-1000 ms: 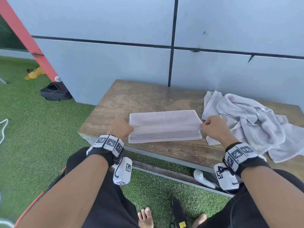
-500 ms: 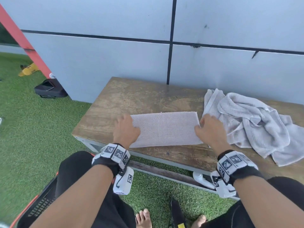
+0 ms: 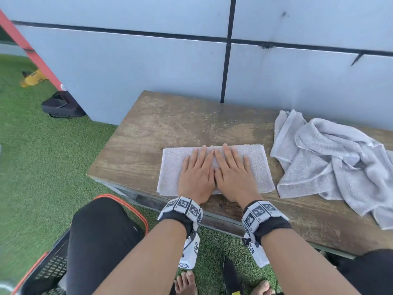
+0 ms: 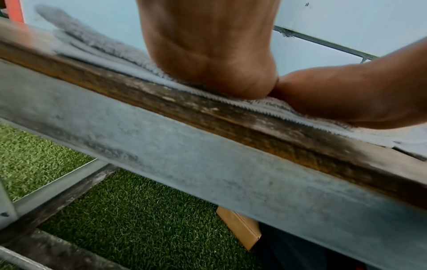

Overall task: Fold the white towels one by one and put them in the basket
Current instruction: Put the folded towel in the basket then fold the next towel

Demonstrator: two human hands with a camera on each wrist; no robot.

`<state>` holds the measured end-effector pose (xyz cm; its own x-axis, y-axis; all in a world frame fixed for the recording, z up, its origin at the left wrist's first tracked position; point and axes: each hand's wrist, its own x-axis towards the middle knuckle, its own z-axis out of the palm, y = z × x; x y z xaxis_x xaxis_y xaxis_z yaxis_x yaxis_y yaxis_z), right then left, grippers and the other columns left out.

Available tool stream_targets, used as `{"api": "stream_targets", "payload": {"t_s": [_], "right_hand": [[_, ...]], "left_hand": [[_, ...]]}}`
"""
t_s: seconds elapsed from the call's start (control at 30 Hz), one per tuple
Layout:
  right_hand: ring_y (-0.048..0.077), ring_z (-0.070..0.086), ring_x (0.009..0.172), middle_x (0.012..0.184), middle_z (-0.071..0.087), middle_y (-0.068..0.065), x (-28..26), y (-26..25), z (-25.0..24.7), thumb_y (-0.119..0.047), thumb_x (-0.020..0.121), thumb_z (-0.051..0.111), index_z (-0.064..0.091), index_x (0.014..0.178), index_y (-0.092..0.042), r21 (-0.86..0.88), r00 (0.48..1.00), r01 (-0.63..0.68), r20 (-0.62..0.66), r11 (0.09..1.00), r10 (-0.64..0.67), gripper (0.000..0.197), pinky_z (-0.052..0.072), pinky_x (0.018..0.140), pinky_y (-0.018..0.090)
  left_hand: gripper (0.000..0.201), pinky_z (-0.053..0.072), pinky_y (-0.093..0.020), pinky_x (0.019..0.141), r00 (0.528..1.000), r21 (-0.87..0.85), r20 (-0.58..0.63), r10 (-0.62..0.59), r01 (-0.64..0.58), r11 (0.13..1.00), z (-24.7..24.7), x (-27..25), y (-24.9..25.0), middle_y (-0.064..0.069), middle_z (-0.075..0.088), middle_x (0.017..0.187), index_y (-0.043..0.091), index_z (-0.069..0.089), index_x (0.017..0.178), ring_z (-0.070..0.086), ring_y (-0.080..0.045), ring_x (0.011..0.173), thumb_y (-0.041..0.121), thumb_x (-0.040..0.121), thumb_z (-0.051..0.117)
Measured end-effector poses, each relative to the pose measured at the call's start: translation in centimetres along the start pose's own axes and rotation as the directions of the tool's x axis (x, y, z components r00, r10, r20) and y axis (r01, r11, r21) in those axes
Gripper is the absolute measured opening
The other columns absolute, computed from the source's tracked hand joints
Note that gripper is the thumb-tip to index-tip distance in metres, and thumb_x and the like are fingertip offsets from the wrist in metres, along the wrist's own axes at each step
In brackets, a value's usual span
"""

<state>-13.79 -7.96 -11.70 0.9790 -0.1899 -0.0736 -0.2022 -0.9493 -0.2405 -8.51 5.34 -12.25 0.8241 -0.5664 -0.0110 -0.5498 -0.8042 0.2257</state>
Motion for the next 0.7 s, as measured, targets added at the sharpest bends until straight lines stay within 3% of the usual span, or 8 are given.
{"api": "stream_targets", "payload": {"t_s": [0.17, 0.3, 0.43, 0.7], "right_hand": [[0.016, -0.006, 0.154, 0.168, -0.005, -0.004, -0.2, 0.8, 0.1, -0.055, 0.100, 0.020, 0.005, 0.159, -0.032, 0.013, 0.999, -0.037, -0.037, 0.999, 0.038, 0.065, -0.001, 0.125, 0.044], [0.015, -0.008, 0.154, 0.168, -0.006, -0.003, -0.5, 1.9, -0.1, -0.068, 0.095, 0.015, 0.002, 0.160, -0.028, -0.009, 0.997, -0.072, -0.041, 0.997, 0.071, 0.077, -0.002, 0.125, 0.041], [0.014, -0.011, 0.153, 0.167, -0.009, -0.003, -0.7, 3.0, -0.2, -0.071, 0.094, 0.016, -0.001, 0.160, -0.020, -0.005, 0.991, -0.125, -0.040, 0.992, 0.124, 0.085, -0.002, 0.125, 0.039], [0.014, -0.013, 0.153, 0.167, -0.010, -0.002, -1.6, 4.5, -0.8, -0.071, 0.094, 0.012, -0.004, 0.159, -0.016, -0.011, 0.980, -0.196, -0.045, 0.981, 0.195, 0.086, -0.002, 0.125, 0.042]], "left_hand": [[0.064, 0.005, -0.043, 0.126, 0.998, -0.031, -0.031, -0.064, 0.063, 0.998, 0.1, -0.2, -0.9, 0.001, 0.006, 0.168, 0.028, 0.011, 0.160, 0.004, -0.020, 0.155, 0.051, 0.101, 0.020], [0.073, 0.001, -0.040, 0.126, 0.994, -0.012, -0.045, -0.095, 0.095, 0.995, 0.2, -0.5, -2.1, 0.001, 0.002, 0.168, 0.026, 0.007, 0.160, 0.001, -0.018, 0.155, 0.062, 0.099, 0.019], [0.073, 0.000, -0.040, 0.126, 0.991, -0.009, -0.051, -0.122, 0.122, 0.993, 0.1, -0.8, -3.1, 0.003, 0.002, 0.169, 0.023, 0.008, 0.161, -0.001, -0.017, 0.155, 0.063, 0.099, 0.016], [0.066, -0.004, -0.042, 0.125, 0.988, -0.040, -0.037, -0.152, 0.151, 0.988, -0.6, -1.6, -4.6, 0.004, -0.001, 0.169, 0.032, 0.005, 0.160, -0.005, -0.016, 0.155, 0.060, 0.102, 0.018]]}}
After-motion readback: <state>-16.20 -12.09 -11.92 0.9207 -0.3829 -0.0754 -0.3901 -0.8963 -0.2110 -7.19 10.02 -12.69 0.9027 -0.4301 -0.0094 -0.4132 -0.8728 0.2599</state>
